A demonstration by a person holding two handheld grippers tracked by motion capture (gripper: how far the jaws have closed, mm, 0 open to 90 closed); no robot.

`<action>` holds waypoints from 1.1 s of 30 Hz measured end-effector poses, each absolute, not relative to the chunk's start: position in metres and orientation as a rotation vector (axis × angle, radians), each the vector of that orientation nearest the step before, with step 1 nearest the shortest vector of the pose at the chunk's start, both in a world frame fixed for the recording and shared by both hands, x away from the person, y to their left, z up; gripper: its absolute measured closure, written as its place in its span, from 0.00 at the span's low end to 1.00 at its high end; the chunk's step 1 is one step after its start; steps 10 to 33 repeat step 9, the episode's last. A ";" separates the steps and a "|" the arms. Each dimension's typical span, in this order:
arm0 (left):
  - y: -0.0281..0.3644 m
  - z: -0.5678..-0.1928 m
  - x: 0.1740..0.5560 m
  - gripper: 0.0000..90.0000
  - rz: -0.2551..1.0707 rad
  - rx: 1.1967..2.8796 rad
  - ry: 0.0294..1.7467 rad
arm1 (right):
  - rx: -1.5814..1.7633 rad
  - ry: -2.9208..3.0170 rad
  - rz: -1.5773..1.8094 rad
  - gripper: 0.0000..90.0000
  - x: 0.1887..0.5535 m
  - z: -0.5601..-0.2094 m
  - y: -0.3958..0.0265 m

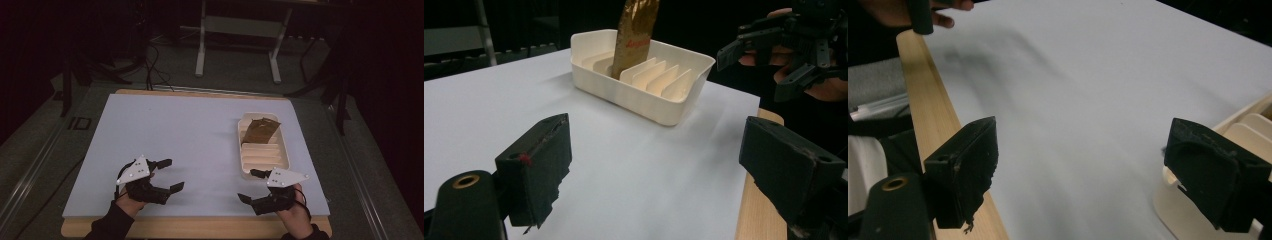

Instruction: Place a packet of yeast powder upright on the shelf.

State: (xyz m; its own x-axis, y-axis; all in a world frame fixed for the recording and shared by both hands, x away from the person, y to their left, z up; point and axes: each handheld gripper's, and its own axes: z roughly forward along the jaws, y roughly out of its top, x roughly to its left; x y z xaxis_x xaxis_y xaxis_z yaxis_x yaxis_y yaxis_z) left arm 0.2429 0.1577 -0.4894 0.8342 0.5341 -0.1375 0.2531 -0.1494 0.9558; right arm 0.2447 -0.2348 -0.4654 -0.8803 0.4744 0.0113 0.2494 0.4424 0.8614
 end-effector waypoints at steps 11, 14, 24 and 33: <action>0.155 -0.491 0.242 0.16 0.274 1.750 0.600 | 0.636 2.442 1.425 0.16 0.247 -0.465 -0.238; 0.155 -0.491 0.242 0.16 0.274 1.750 0.600 | 0.636 2.442 1.425 0.16 0.247 -0.465 -0.238; 0.155 -0.491 0.242 0.16 0.274 1.750 0.600 | 0.636 2.442 1.425 0.16 0.247 -0.465 -0.238; 0.155 -0.491 0.242 0.16 0.274 1.750 0.600 | 0.636 2.442 1.425 0.16 0.247 -0.465 -0.238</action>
